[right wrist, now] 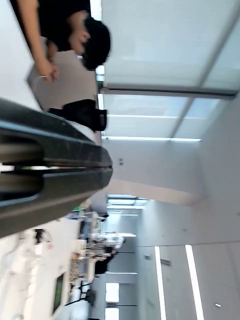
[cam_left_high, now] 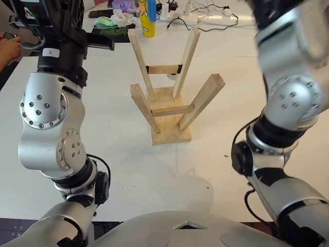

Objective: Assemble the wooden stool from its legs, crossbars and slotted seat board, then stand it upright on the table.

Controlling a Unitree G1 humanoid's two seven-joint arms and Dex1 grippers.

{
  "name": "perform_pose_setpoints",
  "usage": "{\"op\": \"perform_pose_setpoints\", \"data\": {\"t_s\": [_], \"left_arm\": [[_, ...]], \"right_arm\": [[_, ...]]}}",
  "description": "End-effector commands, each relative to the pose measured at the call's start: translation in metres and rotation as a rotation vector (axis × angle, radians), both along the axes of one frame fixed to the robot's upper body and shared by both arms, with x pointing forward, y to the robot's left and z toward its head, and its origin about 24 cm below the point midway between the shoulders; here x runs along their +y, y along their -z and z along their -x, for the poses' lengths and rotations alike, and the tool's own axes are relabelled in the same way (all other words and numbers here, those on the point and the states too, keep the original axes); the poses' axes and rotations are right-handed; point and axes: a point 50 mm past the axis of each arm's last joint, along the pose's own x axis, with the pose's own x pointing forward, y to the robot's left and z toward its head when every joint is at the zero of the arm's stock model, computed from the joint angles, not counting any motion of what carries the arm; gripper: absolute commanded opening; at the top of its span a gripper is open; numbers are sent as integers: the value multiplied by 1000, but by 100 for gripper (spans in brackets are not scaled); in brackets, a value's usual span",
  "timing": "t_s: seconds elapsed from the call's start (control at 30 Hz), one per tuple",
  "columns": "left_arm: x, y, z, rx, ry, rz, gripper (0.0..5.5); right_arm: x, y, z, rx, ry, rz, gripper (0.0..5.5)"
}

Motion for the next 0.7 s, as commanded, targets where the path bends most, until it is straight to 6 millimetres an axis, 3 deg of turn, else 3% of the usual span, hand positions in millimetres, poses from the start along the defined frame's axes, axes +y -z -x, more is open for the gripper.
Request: {"op": "perform_pose_setpoints", "data": {"t_s": [0.03,0.1,0.2,0.4,0.6,0.7], "left_arm": [[0,-12,-1,-30,13,-2,1],[0,-14,-1,-35,18,-3,1],[-2,-14,-3,-31,26,-5,1],[-7,-14,-7,-15,74,1,1],[-28,-28,-15,-7,294,110,1],[-35,-35,-13,-30,345,119,1]], "right_arm": [[2,124,11,487,4,323,0],[-1,151,19,577,24,374,0],[2,139,19,516,17,324,0],[2,84,7,266,61,139,0],[-24,0,13,-137,267,-146,0],[-31,-23,16,-249,327,-163,0]]}}
